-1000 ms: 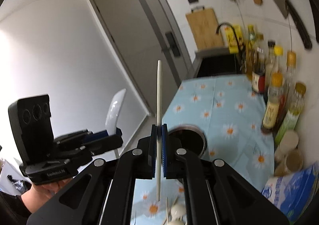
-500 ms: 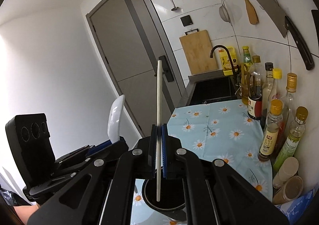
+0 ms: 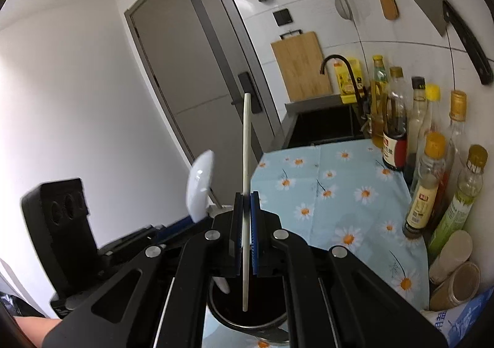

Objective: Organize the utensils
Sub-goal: 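Lift the white spoon with the left tool while the right tool lifts the chopstick over the black holder, then lower the spoon into the black holder and open the left tool while the right tool drops the chopstick in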

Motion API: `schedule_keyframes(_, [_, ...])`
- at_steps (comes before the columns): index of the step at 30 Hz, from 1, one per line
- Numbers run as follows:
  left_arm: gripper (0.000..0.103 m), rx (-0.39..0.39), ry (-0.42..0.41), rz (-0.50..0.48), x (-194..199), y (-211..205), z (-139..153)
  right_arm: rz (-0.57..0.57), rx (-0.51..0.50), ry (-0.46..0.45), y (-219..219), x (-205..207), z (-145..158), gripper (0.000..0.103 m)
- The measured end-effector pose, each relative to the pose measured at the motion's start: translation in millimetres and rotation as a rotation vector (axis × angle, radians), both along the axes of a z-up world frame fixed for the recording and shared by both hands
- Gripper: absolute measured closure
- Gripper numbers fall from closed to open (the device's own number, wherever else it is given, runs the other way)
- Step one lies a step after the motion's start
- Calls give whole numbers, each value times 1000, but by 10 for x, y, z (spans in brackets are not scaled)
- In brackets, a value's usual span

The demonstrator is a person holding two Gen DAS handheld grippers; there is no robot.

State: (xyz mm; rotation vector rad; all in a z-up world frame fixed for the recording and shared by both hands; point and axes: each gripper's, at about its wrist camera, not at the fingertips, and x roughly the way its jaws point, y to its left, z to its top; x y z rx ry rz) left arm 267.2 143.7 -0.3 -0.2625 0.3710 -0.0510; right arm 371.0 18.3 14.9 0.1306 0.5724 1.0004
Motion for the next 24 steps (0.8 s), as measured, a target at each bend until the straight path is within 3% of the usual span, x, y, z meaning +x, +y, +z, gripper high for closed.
schedule_keyframes(8, [85,19,29,-30,36,-66,-88,-3,-7,67,11,68,-177,97])
schedule_keyframes(13, [85,32,26,-39,20,-109,-75,-8,-41,12,33,-9,-167,97])
schedule_keyframes(18, [85,27,42,-38,40,-104,-91,-7,-44,16,38,-35,-175,97])
schedule_keyframes(24, [83,5,74,-46,35,-88,-122,21,-33,102,13,39,-232,96])
